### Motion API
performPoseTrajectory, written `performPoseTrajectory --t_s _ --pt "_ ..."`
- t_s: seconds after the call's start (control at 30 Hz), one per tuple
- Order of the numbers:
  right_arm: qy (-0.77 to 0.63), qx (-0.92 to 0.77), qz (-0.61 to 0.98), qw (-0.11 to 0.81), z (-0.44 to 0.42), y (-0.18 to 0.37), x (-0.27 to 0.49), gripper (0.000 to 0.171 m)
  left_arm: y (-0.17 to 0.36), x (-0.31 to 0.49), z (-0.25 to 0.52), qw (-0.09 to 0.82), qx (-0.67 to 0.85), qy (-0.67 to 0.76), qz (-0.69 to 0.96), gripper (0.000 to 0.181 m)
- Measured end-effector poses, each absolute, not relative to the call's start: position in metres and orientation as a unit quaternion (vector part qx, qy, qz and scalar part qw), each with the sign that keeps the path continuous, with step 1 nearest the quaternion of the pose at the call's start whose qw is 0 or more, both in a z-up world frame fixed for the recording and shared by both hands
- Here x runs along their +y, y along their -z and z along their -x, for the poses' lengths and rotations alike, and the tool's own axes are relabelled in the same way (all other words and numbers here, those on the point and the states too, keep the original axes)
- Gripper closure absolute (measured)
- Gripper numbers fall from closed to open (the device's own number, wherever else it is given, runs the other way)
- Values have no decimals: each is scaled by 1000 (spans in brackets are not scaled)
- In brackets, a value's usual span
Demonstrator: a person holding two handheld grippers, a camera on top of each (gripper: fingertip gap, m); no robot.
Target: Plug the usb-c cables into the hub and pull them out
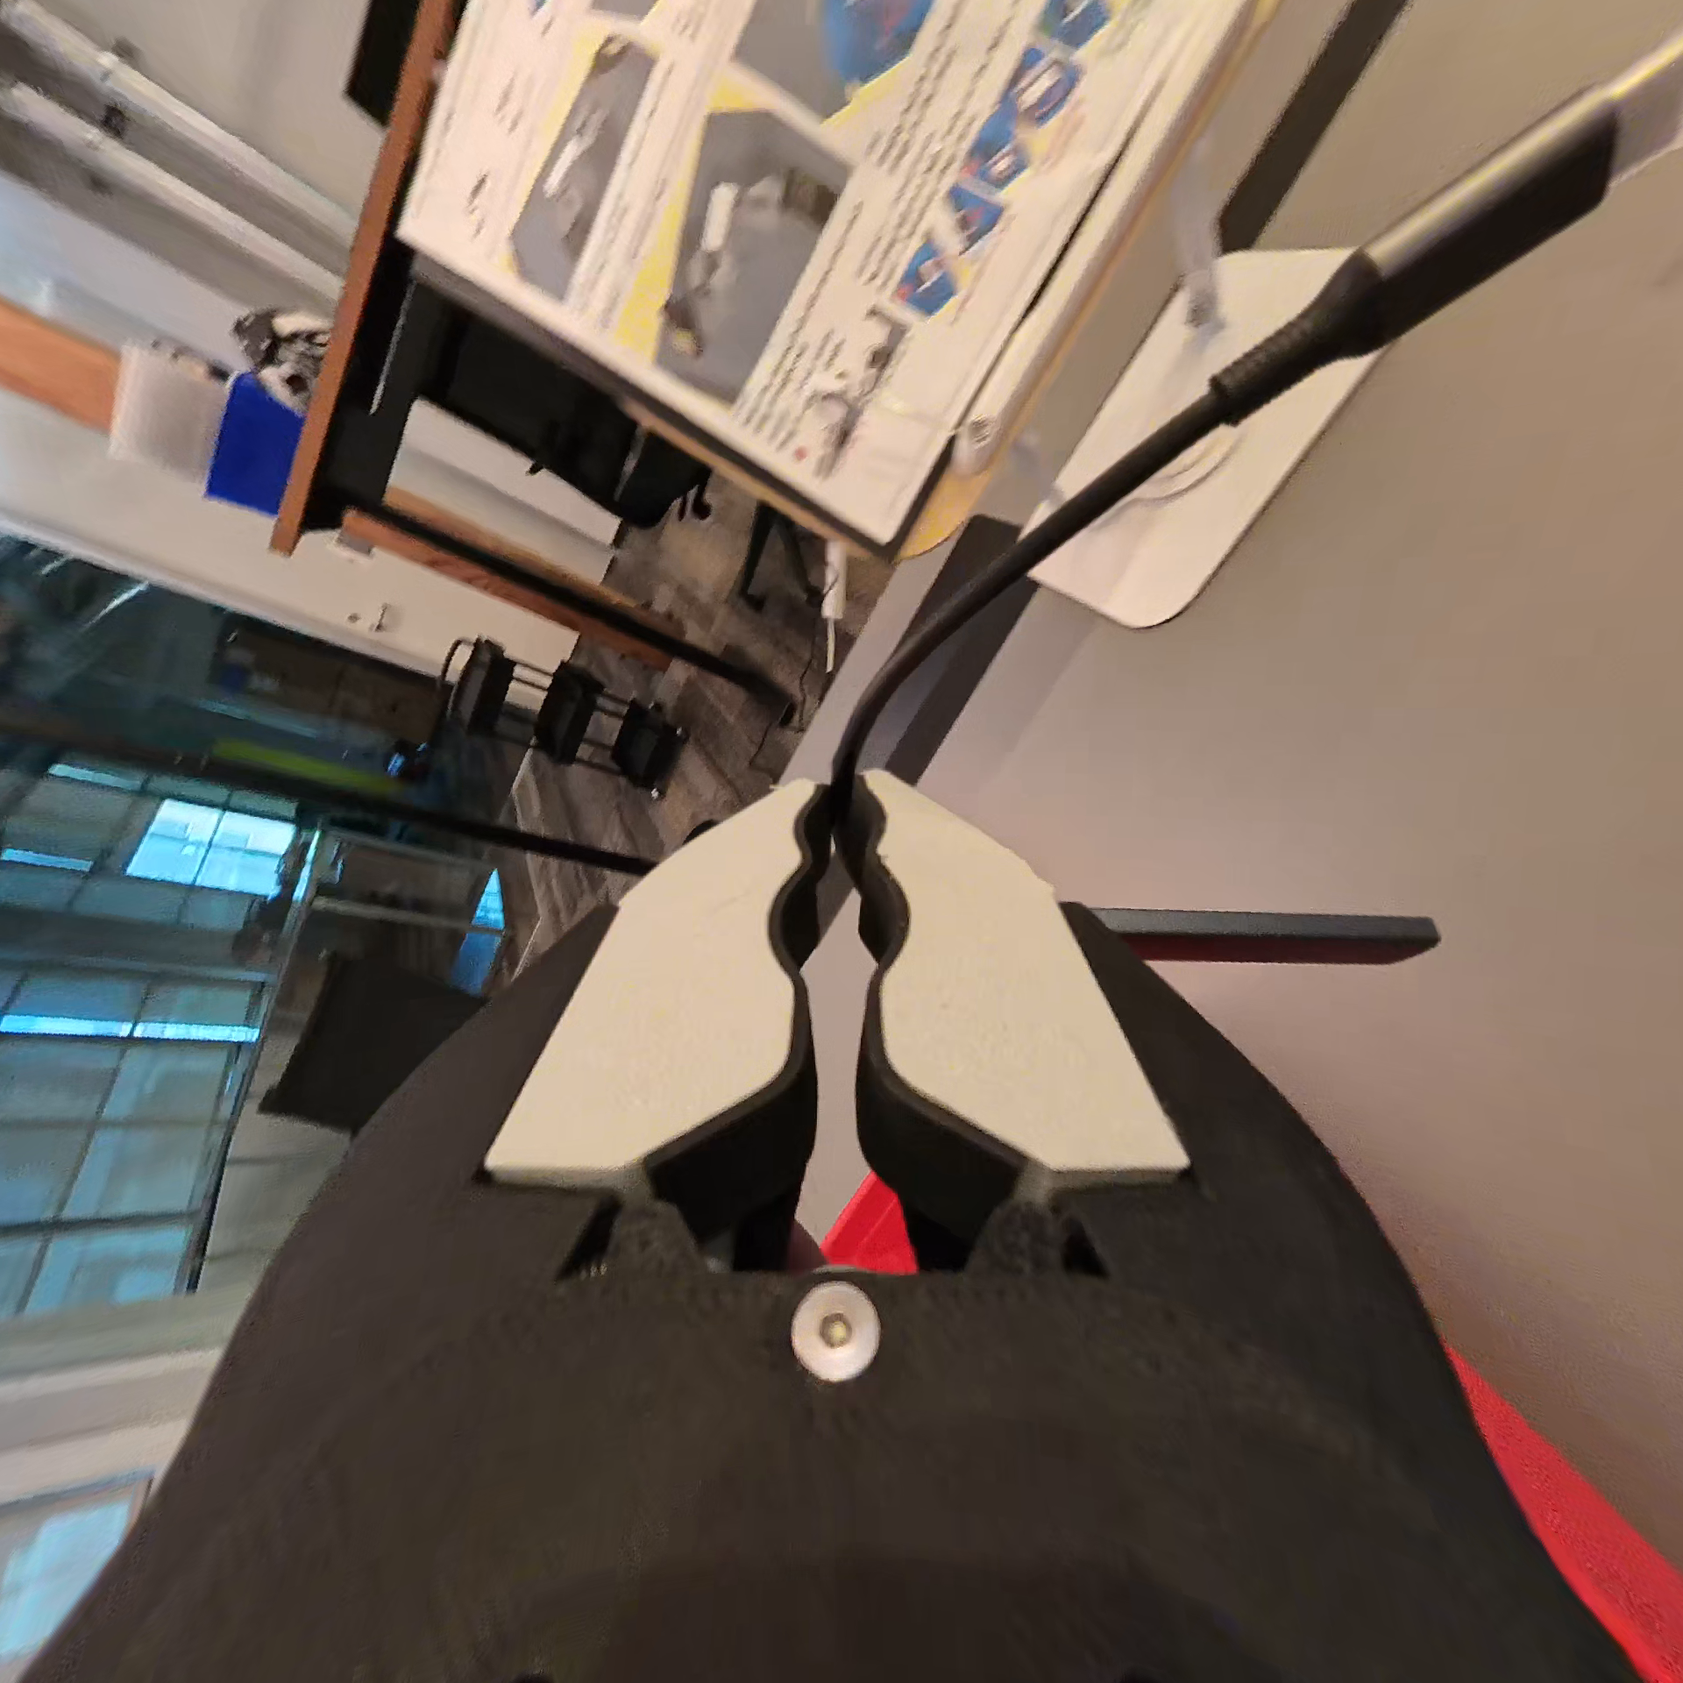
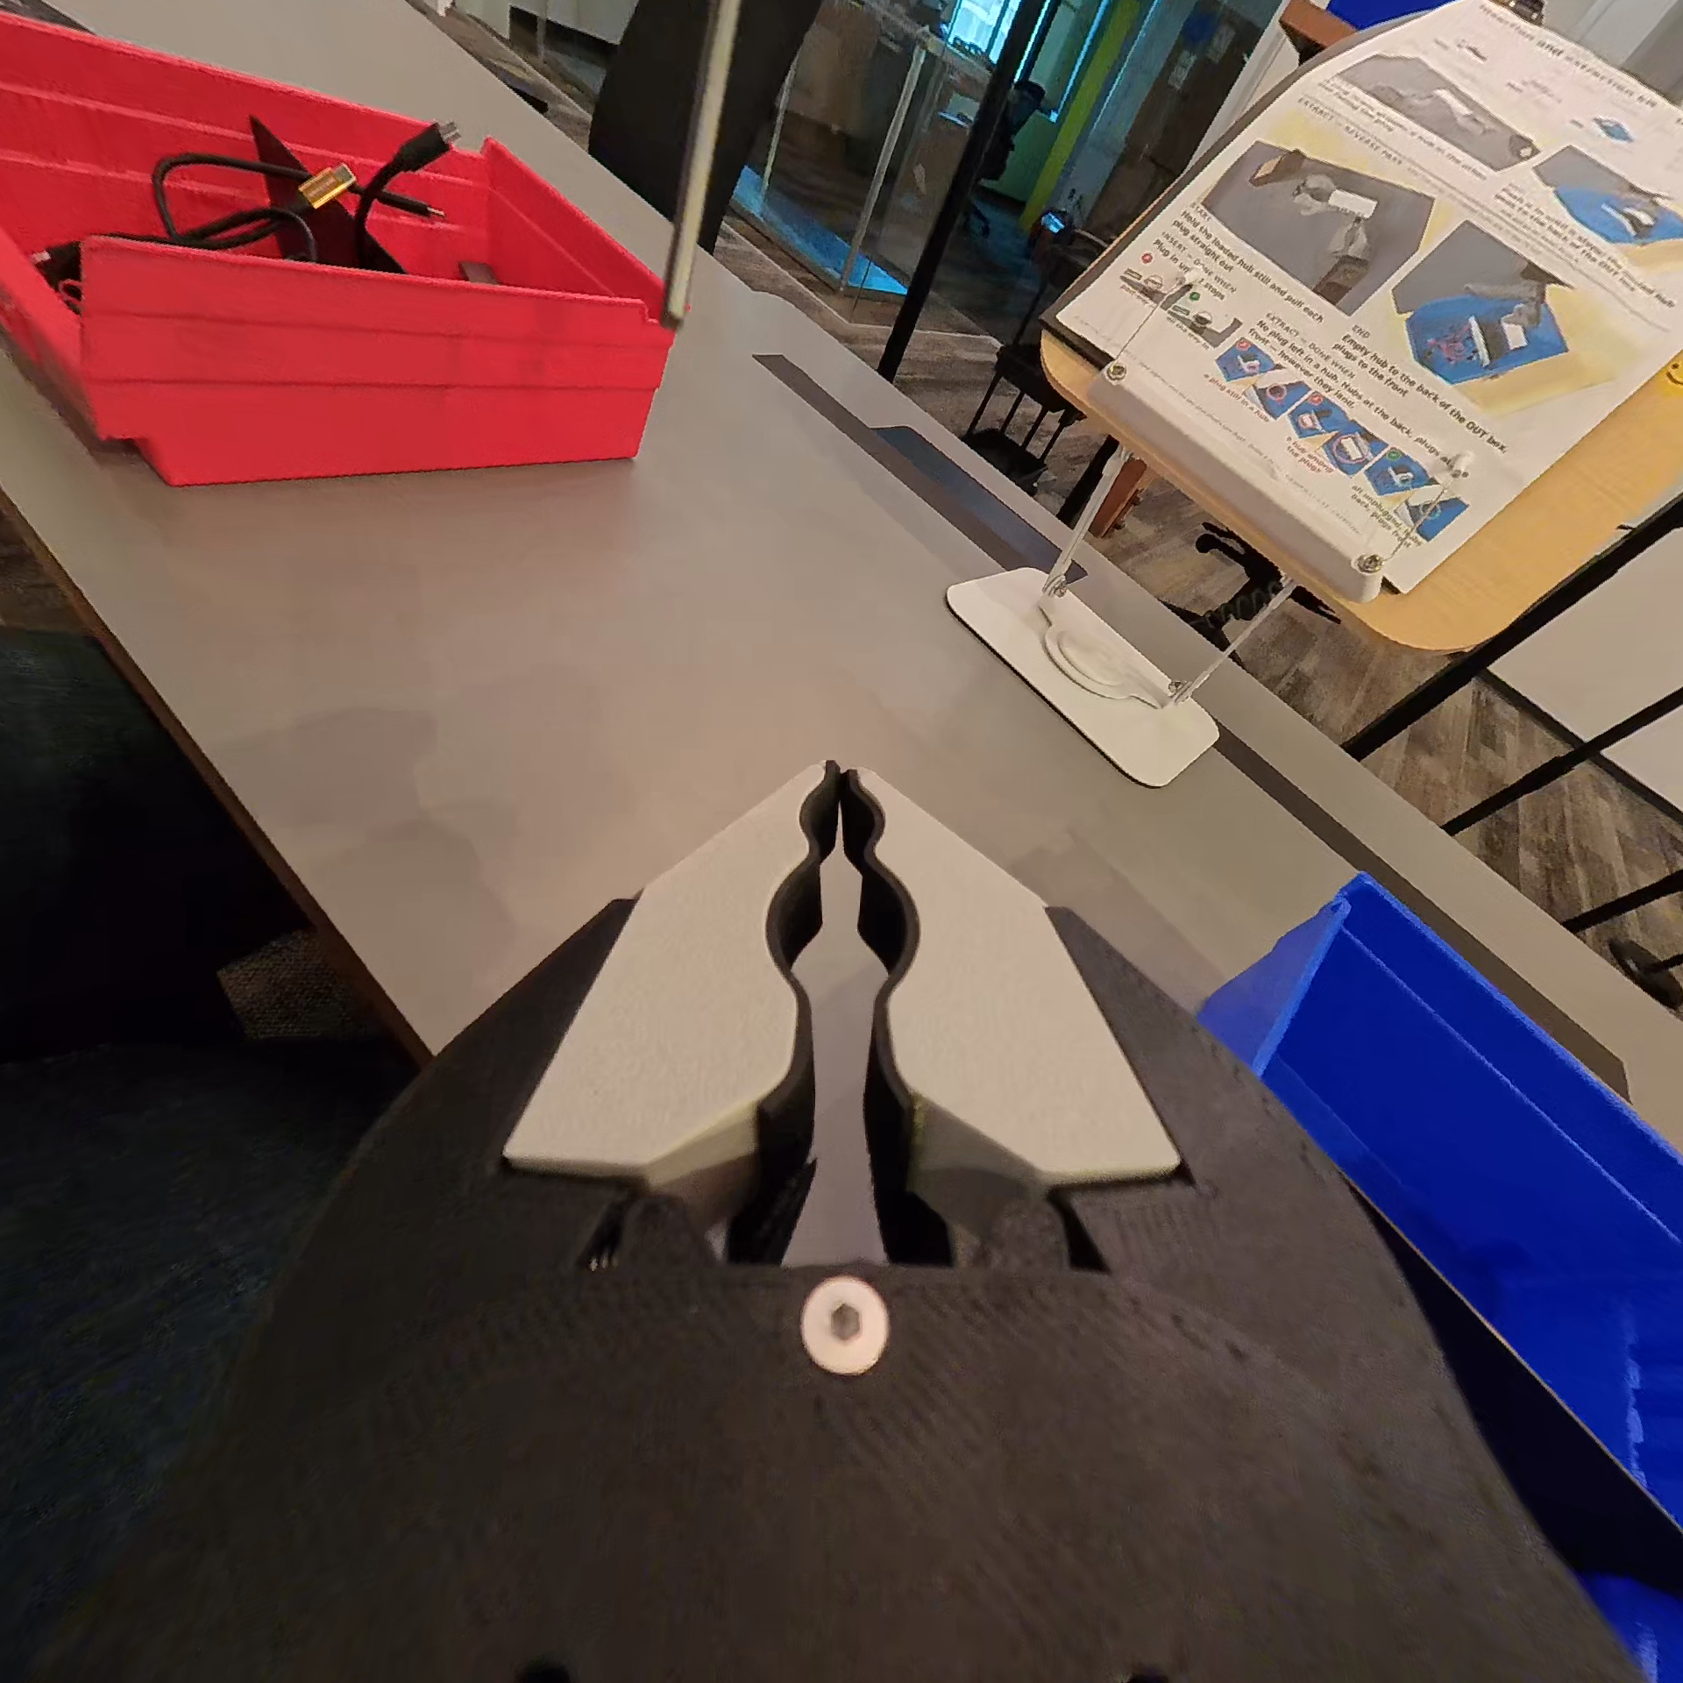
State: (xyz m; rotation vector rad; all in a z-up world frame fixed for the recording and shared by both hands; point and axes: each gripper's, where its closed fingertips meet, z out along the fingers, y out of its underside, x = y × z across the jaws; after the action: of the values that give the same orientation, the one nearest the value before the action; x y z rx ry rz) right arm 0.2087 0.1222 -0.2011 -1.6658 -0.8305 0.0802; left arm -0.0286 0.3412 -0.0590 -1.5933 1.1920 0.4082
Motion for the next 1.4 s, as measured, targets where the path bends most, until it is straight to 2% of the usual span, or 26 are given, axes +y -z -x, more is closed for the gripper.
performPoseTrajectory --t_s 0.13,0.3,0.5,0.93,1.03,1.17,1.27,1.4 --pt "-37 -359 716 597 -210 204 118 171 98 334 -24 477 559 -147 661 178" --pt "-43 -357 718 596 -212 209 115 171 177 321 -78 372 634 -125 666 178" --pt "-51 -351 726 589 -218 219 112 171 250 307 -126 288 681 -95 667 178" --pt "-67 -348 736 577 -221 236 110 171 347 310 -164 186 700 -91 684 178" --pt "-69 -350 736 576 -220 238 111 171 353 309 -167 187 699 -84 685 176" --pt "-73 -352 735 575 -218 238 112 171 344 312 -167 211 689 -85 688 152" --pt "-75 -355 734 575 -215 238 112 171 308 313 -172 260 670 -62 693 145" --pt "-78 -358 730 577 -212 235 111 171 232 312 -152 347 641 -58 682 144"
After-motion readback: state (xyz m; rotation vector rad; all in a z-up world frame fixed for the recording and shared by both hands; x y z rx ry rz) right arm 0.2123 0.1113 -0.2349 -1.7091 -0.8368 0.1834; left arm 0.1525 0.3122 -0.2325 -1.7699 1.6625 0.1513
